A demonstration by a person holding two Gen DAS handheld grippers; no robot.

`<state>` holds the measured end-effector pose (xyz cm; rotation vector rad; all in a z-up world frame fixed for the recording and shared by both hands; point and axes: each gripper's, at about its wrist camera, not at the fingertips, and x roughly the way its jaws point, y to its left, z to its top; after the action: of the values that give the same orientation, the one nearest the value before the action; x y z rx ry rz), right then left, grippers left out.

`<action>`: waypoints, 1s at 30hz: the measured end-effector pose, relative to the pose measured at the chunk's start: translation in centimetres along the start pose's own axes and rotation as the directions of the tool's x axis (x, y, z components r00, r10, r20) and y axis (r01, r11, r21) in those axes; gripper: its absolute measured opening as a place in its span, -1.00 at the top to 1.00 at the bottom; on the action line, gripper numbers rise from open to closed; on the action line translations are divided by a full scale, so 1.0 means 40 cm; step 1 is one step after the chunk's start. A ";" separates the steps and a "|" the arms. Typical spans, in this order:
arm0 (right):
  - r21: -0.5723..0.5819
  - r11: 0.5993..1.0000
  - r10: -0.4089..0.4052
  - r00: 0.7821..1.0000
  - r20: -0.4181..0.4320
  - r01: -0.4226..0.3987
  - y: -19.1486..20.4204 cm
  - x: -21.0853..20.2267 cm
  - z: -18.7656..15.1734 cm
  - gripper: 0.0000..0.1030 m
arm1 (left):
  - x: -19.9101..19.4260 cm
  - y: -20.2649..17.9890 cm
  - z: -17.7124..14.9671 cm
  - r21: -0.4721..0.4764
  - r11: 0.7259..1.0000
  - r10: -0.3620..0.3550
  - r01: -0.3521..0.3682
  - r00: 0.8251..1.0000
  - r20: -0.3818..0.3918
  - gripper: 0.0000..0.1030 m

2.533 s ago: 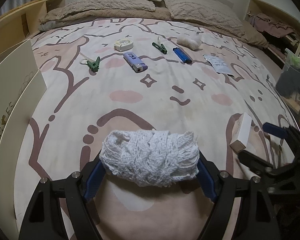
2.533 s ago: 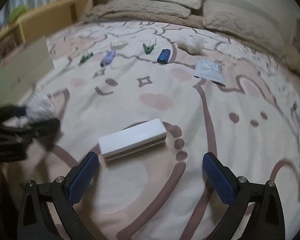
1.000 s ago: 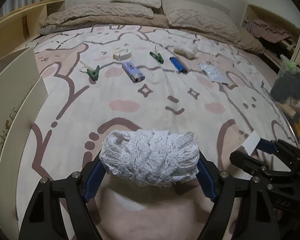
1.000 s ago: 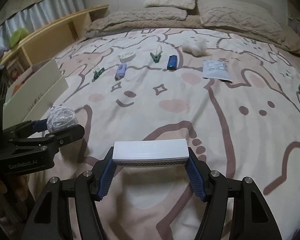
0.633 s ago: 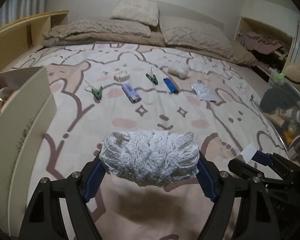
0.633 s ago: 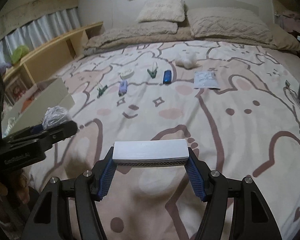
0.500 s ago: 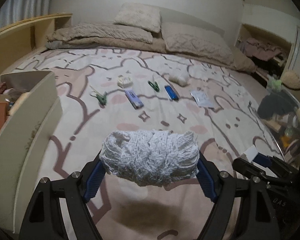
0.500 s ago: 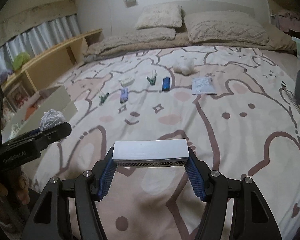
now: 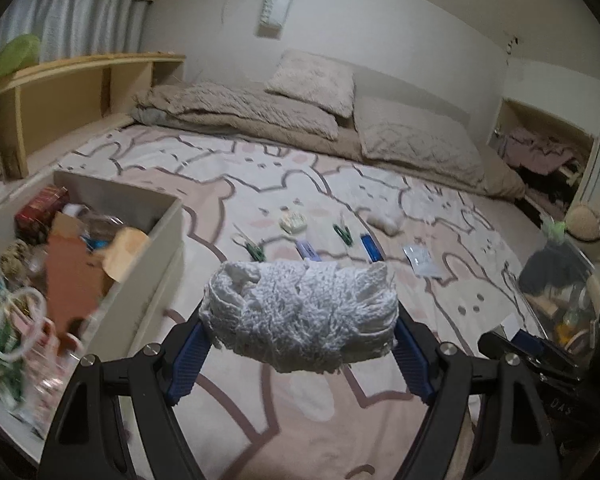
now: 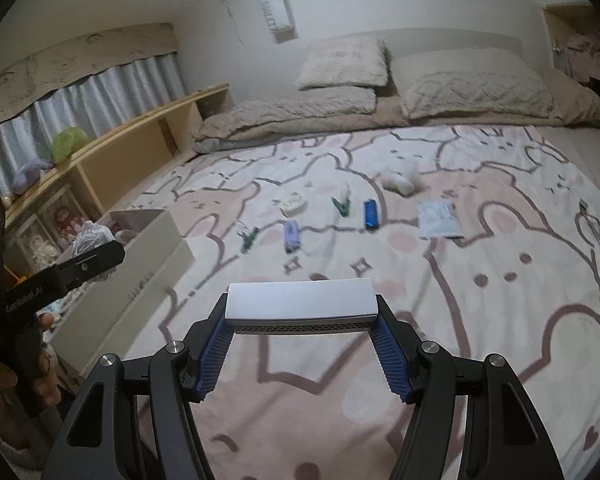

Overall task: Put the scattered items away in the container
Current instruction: 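Carry the yarn ball and white box over the storage box with both tools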

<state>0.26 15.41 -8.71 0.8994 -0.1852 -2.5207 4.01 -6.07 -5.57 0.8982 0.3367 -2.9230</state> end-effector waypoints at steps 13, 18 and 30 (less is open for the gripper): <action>-0.058 0.993 0.109 0.993 0.045 -0.106 0.146 0.002 0.073 -0.30 | -0.124 0.165 0.116 -0.058 0.995 0.088 -0.082 0.989 0.118 -0.58; -0.093 0.983 0.161 0.986 0.041 -0.157 0.210 0.010 0.090 -0.30 | -0.160 0.229 0.129 -0.084 0.988 0.138 -0.127 0.981 0.139 -0.58; -0.208 0.936 0.284 0.958 -0.029 -0.284 0.391 0.062 0.115 -0.30 | -0.216 0.426 0.128 -0.208 0.946 0.277 -0.249 0.953 0.118 -0.58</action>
<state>1.51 0.28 -2.30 0.7293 -0.0426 -2.2230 10.51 -23.85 0.19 0.6423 0.4407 -2.6359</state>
